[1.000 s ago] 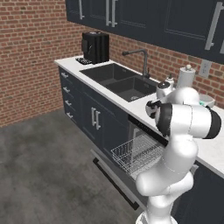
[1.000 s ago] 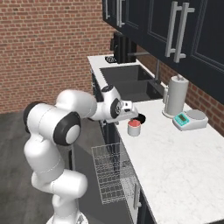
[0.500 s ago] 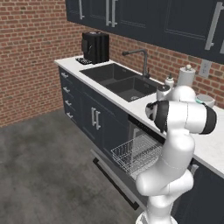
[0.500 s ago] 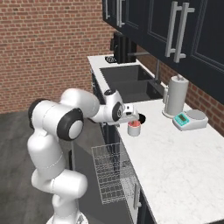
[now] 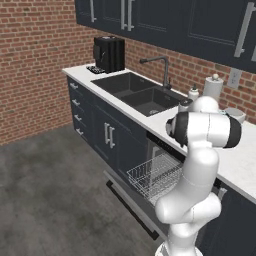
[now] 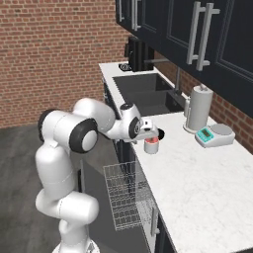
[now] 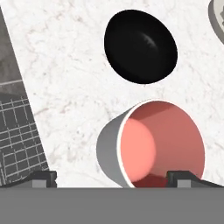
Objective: Pick up the cup and bowl from the counter, place them in the dishwasher, and close the dishwasher door.
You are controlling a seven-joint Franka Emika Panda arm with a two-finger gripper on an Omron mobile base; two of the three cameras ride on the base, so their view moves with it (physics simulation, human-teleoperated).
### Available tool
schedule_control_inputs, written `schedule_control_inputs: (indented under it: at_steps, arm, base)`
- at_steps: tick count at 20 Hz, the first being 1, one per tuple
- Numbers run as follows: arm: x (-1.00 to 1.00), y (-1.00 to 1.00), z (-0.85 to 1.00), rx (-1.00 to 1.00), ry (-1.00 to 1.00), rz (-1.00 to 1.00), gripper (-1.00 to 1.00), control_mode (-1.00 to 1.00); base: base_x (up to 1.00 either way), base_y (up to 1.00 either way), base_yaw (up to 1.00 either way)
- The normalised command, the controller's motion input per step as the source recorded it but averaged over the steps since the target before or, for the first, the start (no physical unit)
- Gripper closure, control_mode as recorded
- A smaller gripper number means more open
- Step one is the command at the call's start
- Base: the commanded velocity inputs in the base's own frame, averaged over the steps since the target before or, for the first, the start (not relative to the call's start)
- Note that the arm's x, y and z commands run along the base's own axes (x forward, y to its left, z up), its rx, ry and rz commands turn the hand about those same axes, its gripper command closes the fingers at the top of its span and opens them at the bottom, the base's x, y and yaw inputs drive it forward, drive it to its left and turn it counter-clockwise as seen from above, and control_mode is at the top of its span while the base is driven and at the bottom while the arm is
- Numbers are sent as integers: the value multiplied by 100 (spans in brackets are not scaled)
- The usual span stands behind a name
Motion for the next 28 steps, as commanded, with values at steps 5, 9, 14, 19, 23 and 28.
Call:
schedule_control_inputs:
  at_steps: [5, 9, 14, 19, 23, 28]
  arm:
    - [20, -17, 0, 0, 0, 0, -100, -100]
    - [16, -20, -3, 2, 0, 0, -100, -100]
    - [2, -6, -18, 5, 1, 0, -100, -100]
    - [0, 4, -31, 7, 5, 1, 100, -100]
    - [0, 21, -26, 4, 4, 1, 100, -100]
    - [0, 26, -16, 1, 0, 2, 100, -100]
  base:
    - [0, 0, 0]
    - [0, 0, 0]
    - [0, 0, 0]
    - [0, 0, 0]
    - [0, 0, 0]
    - [0, 0, 0]
